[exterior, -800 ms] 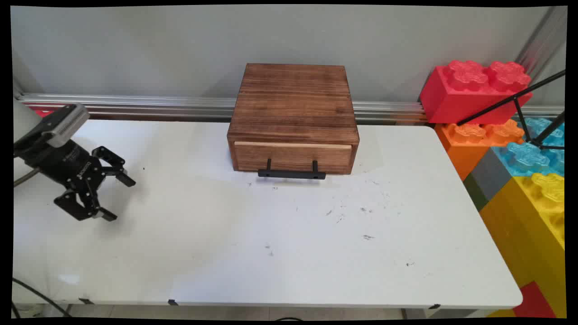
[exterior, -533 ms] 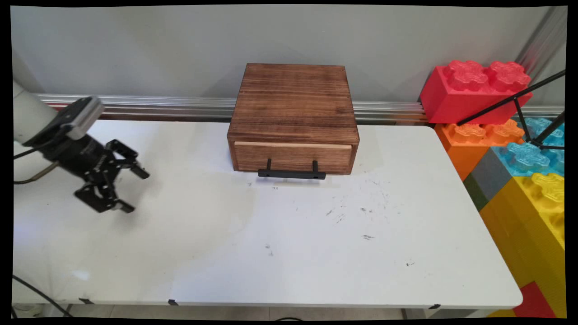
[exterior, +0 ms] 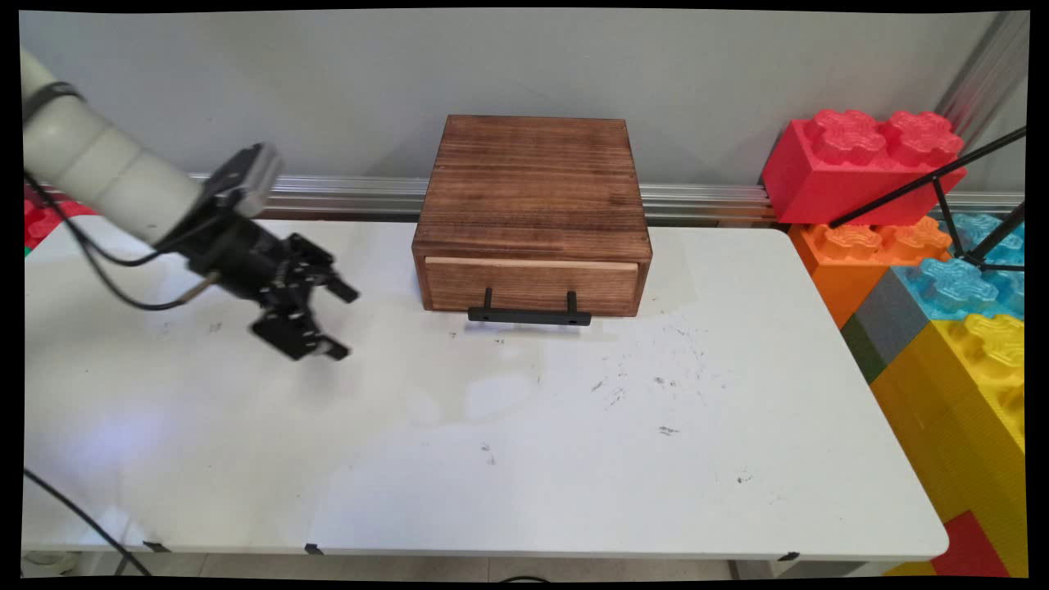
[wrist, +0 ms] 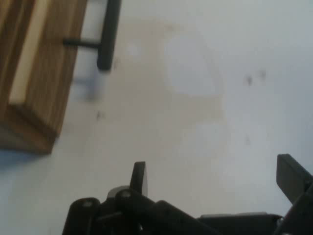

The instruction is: Open the drawer

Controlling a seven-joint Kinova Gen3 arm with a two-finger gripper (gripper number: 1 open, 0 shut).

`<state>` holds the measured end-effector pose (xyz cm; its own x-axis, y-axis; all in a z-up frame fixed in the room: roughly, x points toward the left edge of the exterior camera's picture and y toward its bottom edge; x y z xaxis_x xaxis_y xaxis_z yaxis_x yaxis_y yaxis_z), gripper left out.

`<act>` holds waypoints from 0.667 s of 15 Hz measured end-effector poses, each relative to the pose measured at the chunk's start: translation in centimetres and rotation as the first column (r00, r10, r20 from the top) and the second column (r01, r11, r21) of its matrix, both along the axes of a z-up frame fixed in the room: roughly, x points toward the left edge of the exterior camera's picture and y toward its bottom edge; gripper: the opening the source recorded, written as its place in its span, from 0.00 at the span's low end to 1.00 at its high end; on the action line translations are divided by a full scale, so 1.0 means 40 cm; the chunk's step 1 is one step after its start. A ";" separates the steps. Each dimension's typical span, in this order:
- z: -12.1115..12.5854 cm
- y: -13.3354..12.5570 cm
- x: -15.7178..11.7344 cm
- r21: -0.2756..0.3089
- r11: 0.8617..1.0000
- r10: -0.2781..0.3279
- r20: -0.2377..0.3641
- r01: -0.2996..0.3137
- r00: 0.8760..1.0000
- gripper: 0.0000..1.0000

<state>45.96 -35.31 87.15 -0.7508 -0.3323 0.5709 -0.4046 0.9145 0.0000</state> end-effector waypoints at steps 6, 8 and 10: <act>-0.020 -0.075 -0.204 -0.072 0.997 -0.011 -0.085 0.005 0.996 1.00; -0.026 -0.095 -0.261 -0.098 0.995 -0.009 -0.091 0.000 0.996 1.00; -0.030 -0.114 -0.311 -0.123 0.992 0.004 -0.088 -0.014 0.996 1.00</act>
